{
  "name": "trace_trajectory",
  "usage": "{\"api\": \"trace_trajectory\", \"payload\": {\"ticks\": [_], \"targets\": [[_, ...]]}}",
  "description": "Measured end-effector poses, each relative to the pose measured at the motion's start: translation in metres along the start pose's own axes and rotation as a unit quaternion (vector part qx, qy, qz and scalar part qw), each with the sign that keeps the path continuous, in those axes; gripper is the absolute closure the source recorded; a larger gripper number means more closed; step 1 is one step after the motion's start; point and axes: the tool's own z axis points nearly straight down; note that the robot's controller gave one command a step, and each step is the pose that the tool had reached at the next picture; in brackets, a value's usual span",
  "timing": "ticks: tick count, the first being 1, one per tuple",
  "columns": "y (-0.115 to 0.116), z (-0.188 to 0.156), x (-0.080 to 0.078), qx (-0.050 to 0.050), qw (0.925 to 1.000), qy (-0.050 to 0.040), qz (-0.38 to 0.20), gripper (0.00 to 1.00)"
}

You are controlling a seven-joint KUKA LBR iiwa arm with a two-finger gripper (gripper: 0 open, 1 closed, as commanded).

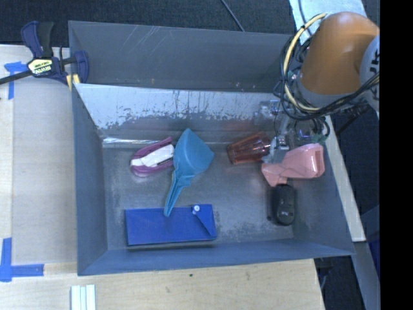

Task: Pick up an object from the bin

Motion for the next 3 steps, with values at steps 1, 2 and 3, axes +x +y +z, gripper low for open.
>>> {"api": "trace_trajectory", "payload": {"ticks": [1,2,3], "targets": [[-0.003,0.067,0.008,0.000,0.9999,-0.0030,0.015,0.00],[-0.003,0.059,0.002,0.001,0.9998,-0.0087,0.016,0.00],[0.012,0.094,-0.006,0.000,0.9998,-0.0083,0.018,1.00]]}}
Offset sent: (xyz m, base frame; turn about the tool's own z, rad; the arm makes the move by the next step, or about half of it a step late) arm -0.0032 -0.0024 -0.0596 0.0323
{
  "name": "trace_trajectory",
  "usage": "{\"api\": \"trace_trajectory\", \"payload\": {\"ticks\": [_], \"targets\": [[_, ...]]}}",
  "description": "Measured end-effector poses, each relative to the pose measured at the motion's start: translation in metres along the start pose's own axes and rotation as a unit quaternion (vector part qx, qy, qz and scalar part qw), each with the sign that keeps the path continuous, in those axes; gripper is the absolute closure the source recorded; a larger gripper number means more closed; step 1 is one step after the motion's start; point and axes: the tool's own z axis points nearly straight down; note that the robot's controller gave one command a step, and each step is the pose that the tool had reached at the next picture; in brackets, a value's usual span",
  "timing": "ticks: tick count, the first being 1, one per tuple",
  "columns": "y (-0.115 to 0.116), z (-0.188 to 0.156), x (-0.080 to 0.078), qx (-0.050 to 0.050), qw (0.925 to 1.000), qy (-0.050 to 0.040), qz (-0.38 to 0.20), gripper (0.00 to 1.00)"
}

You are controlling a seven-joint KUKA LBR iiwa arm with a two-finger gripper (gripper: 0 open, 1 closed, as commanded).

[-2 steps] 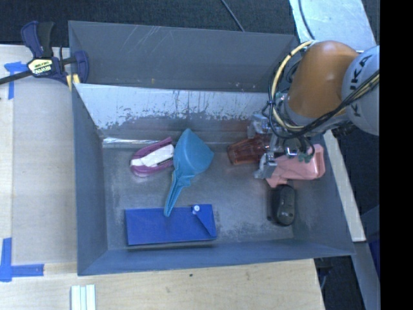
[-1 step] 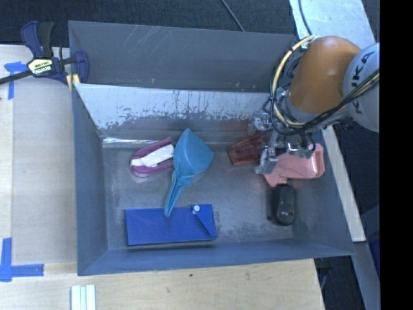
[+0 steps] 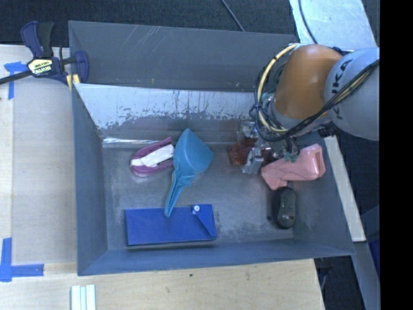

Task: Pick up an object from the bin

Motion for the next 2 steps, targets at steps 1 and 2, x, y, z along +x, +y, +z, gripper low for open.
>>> {"api": "trace_trajectory", "payload": {"ticks": [1,2], "targets": [[0.000,0.000,0.000,0.000,1.0000,0.0000,0.000,1.00],[-0.008,-0.175,-0.001,0.000,0.9997,-0.0022,-0.024,1.00]]}}
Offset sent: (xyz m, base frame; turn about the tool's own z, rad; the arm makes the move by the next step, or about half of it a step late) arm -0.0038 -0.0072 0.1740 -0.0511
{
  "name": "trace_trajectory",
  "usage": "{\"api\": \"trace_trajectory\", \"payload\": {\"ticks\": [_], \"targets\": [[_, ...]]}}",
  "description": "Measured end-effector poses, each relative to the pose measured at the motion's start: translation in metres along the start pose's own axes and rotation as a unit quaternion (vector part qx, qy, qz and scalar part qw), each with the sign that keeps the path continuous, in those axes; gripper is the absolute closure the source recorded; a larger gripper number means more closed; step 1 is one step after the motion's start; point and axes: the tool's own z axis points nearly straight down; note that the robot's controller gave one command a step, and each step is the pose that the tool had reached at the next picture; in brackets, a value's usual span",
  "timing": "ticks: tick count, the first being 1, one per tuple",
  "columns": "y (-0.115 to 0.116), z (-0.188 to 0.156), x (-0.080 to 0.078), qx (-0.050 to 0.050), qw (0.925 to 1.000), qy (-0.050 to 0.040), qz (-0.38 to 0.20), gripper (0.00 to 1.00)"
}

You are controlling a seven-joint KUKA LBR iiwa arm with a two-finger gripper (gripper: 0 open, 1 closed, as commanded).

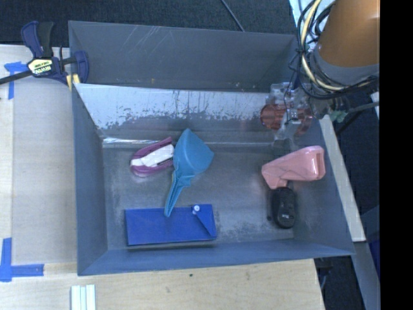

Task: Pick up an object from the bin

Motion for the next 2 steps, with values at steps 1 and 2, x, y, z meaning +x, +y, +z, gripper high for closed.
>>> {"api": "trace_trajectory", "payload": {"ticks": [1,2], "targets": [[0.000,0.001,0.000,0.000,1.0000,0.0003,0.000,1.00],[0.012,0.042,0.011,-0.001,1.0000,0.0004,-0.005,1.00]]}}
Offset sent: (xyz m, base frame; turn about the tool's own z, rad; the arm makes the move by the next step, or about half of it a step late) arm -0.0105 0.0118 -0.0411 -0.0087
